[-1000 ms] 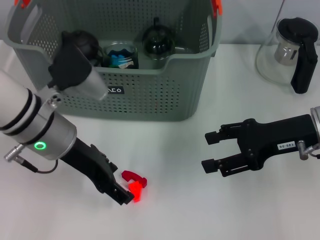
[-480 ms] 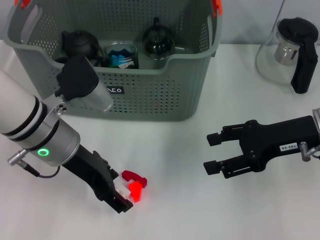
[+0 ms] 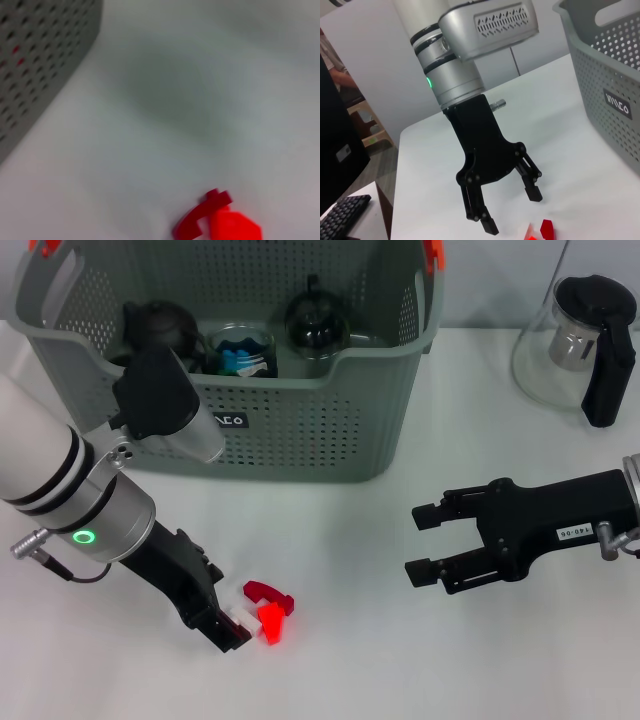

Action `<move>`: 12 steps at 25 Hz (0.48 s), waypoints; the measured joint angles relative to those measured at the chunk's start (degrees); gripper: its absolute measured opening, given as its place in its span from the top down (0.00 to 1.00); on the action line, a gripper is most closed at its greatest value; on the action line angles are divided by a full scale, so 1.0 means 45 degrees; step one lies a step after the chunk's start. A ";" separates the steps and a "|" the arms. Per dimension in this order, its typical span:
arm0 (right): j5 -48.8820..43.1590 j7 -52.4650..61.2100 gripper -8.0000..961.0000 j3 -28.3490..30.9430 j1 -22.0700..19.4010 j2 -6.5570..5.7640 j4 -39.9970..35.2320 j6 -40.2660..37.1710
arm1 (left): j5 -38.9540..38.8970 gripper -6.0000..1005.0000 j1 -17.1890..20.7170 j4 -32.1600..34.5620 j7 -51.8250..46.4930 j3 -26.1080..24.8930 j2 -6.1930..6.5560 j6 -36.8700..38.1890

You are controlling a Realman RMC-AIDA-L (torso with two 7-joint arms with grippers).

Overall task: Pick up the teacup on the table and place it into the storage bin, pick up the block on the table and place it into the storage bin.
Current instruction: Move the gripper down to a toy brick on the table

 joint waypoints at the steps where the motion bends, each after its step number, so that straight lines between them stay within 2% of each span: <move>1: 0.0004 0.0000 0.10 0.0001 0.0004 0.0002 0.0008 0.0008 | 0.0133 0.08 -0.0029 -0.0001 -0.0168 0.0109 -0.0007 -0.0022; 12: 0.0024 0.0051 0.10 0.0002 0.0085 0.0013 -0.0059 0.0033 | 0.0364 0.08 -0.0243 0.0055 -0.2965 0.0940 -0.0038 -0.0290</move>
